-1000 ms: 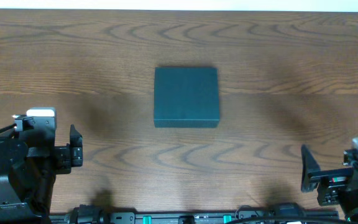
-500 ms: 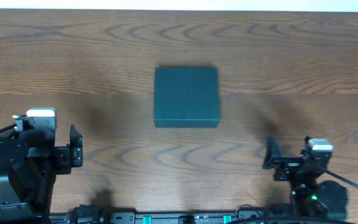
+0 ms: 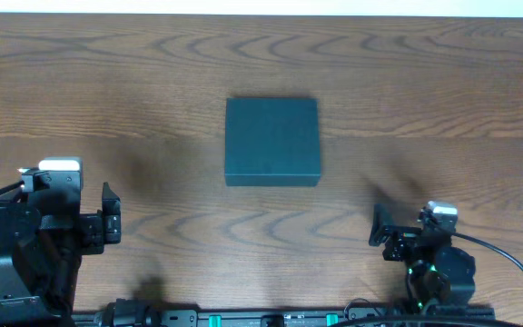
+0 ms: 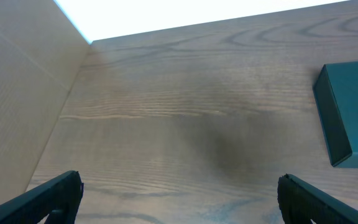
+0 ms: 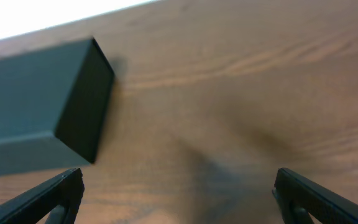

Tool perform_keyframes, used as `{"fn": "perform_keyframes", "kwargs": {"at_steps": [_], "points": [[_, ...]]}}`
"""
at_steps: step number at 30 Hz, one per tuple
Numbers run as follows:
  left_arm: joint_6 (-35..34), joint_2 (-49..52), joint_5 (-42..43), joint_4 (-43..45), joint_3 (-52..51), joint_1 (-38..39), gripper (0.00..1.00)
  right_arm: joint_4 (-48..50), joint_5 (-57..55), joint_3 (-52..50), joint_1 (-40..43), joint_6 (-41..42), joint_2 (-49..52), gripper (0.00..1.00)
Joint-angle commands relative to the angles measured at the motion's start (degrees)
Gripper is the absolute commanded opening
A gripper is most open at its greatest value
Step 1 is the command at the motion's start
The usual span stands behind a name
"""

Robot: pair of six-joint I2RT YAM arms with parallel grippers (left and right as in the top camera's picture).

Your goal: Pack container

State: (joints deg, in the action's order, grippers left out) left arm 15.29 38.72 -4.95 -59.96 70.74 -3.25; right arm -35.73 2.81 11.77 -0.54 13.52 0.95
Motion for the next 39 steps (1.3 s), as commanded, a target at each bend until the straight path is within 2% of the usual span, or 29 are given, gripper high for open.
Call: {"fn": "perform_keyframes", "kwargs": {"at_steps": [1, 32, 39], "points": [[0.3, -0.2, -0.7, 0.0, 0.4, 0.2, 0.98, 0.2, 0.0, -2.0, 0.5, 1.0, -0.6, 0.99], [0.3, -0.2, -0.7, 0.0, 0.2, 0.2, 0.98, 0.6, -0.2, -2.9, 0.5, 1.0, -0.6, 0.99], [0.3, -6.1, -0.7, 0.9, -7.8, 0.5, 0.98, 0.6, -0.2, -2.9, 0.5, 1.0, -0.6, 0.99]]}}
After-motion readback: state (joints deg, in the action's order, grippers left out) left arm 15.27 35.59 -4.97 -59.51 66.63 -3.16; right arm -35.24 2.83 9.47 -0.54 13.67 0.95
